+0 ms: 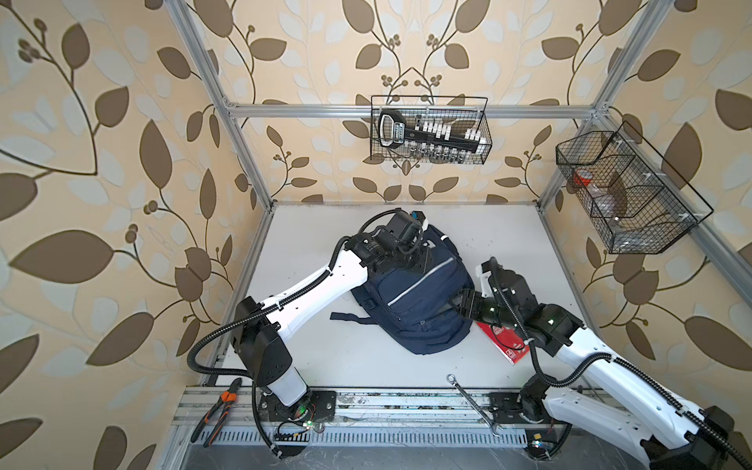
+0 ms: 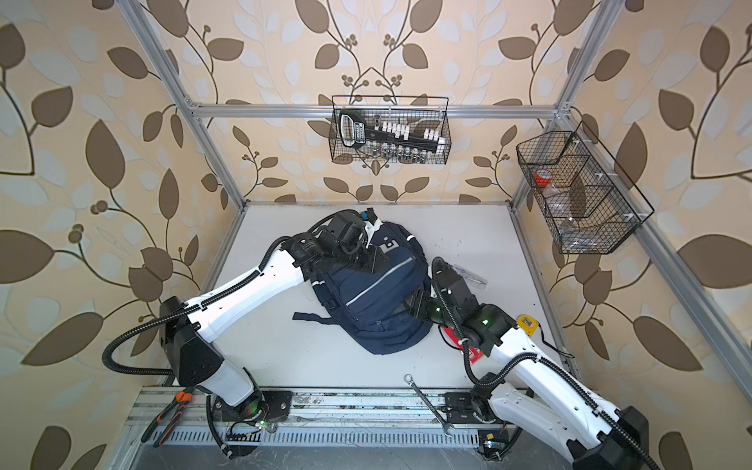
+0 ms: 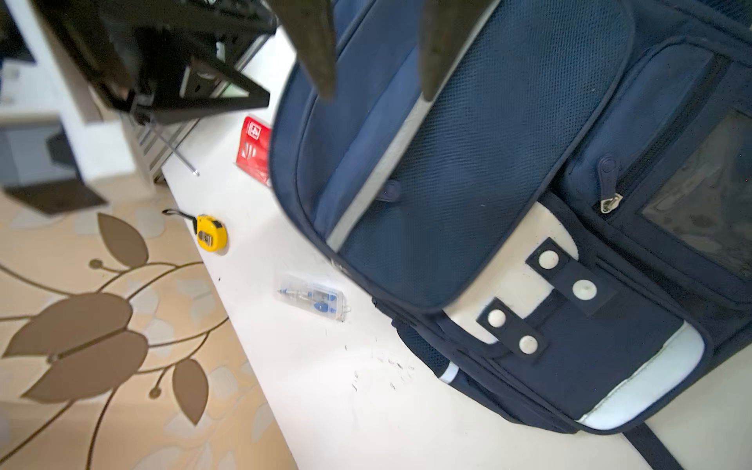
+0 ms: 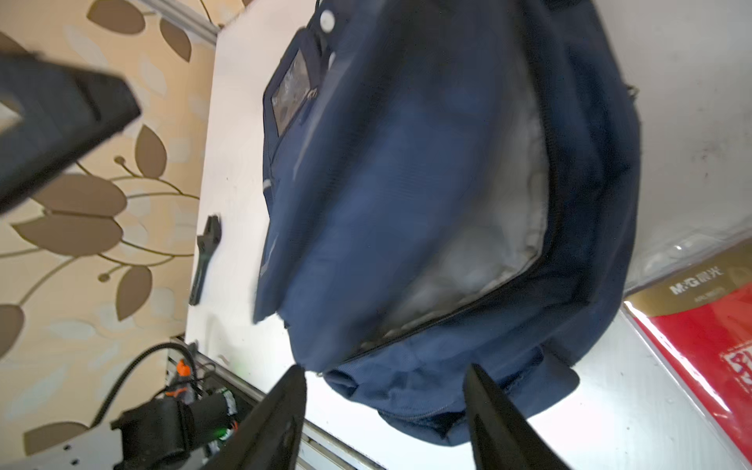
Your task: Pack the student bag
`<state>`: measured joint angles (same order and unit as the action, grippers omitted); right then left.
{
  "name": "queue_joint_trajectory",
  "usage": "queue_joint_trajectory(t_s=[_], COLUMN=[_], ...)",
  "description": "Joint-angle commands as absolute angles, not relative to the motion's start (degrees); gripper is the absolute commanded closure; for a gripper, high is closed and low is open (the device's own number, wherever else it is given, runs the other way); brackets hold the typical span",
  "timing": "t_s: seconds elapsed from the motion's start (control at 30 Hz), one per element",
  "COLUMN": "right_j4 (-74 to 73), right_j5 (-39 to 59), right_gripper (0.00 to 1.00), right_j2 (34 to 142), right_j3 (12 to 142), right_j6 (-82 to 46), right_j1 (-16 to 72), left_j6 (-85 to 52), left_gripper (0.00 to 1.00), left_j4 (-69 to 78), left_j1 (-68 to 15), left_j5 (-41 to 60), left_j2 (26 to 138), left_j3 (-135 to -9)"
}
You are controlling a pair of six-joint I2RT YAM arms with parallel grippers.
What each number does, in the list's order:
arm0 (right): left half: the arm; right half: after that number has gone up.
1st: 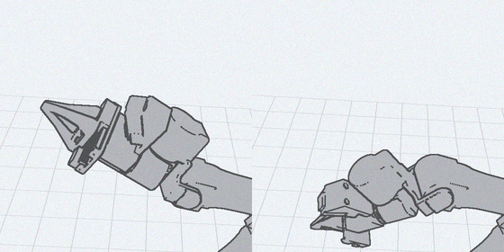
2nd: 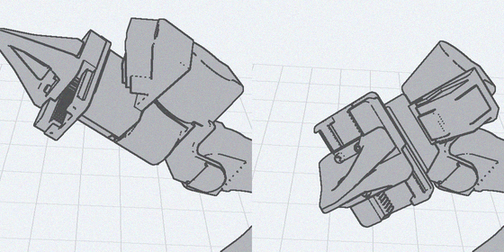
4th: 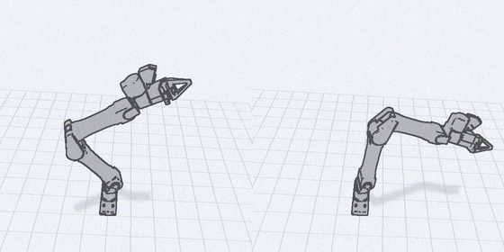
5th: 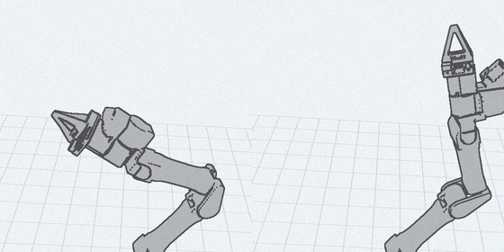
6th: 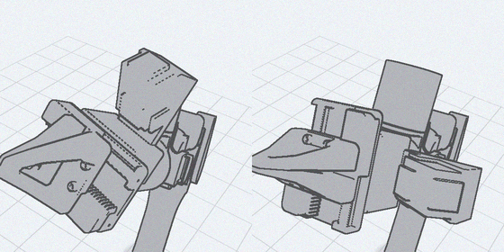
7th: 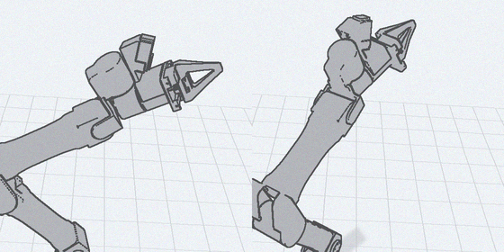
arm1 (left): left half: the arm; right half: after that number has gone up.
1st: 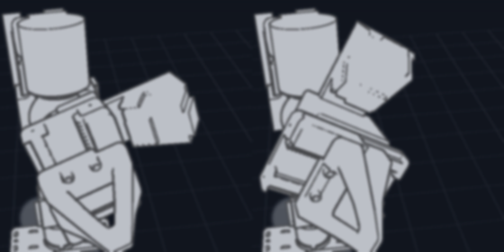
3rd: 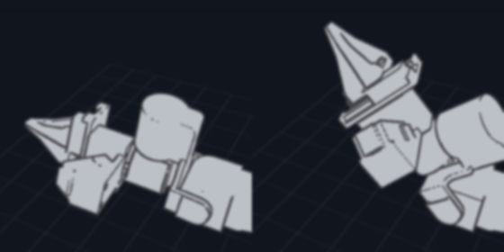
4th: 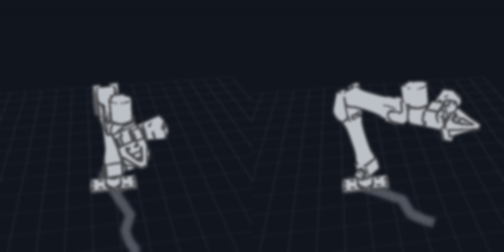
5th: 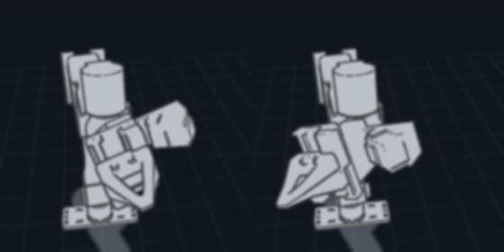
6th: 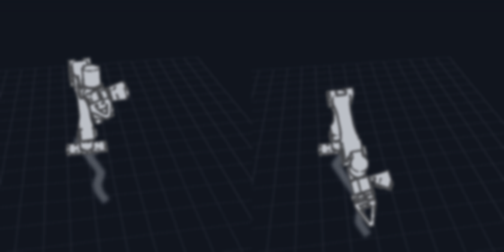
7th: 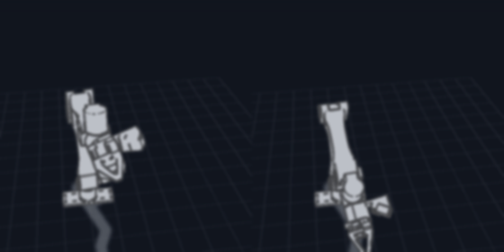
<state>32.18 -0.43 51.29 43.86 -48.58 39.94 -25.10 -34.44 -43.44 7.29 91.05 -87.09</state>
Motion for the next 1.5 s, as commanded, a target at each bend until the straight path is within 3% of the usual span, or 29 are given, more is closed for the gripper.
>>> queue_joint_trajectory(t_s=[0.0,0.1,0.3,0.43,0.67,0.87,1.27,1.37,1.47], right_j4=[34.0,33.7,33.8,38.1,42.2,40.4,42.1,40.5,40.2], right_j5=[-13.5,-19.9,-29.5,-32.6,-33.5,-29.9,-30.8,-30.9,-30.7], right_gripper=[0.40,0.44,0.54,0.57,0.58,0.66,0.73,0.77,0.90], right_j2=[51.0,52.2,60.7,69.2,75.2,77.2,85.1,86.2,87.1], right_j3=[43.6,44.0,46.9,51.2,54.9,56.2,57.6,57.4,57.5], right_j6=[-51.7,-55.8,-62.9,-67.5,-61.7,-54.1,-55.4,-54.1,-53.5], right_j1=[47.9,56.3,72.9,78.2,73.9,71.2,70.3,69.9,68.7], left_j6=[-26.9,-29.3,-39.4,-46.1,-51.1,-50.5,-51.5,-51.1,-50.8], left_gripper=[0.46,0.37,0.36,0.37,0.42,0.42,0.43,0.43,0.43], left_j4=[-34.7,-35.9,-41.5,-40.4,-33.9,-32.7,-29.8,-29.6,-29.4], left_j1=[-42.5,-42.4,-42.0,-41.9,-41.7,-41.7,-41.5,-41.4,-41.4], left_j5=[5.5,2.3,0.5,3.7,8.6,7.8,8.5,8.4,8.6], left_j2=[84.3,76.9,63.0,56.4,53.2,53.0,54.5,54.8,55.5], left_j3=[-82.9,-77.5,-66.3,-56.5,-49.0,-48.6,-46.5,-46.5,-46.5])
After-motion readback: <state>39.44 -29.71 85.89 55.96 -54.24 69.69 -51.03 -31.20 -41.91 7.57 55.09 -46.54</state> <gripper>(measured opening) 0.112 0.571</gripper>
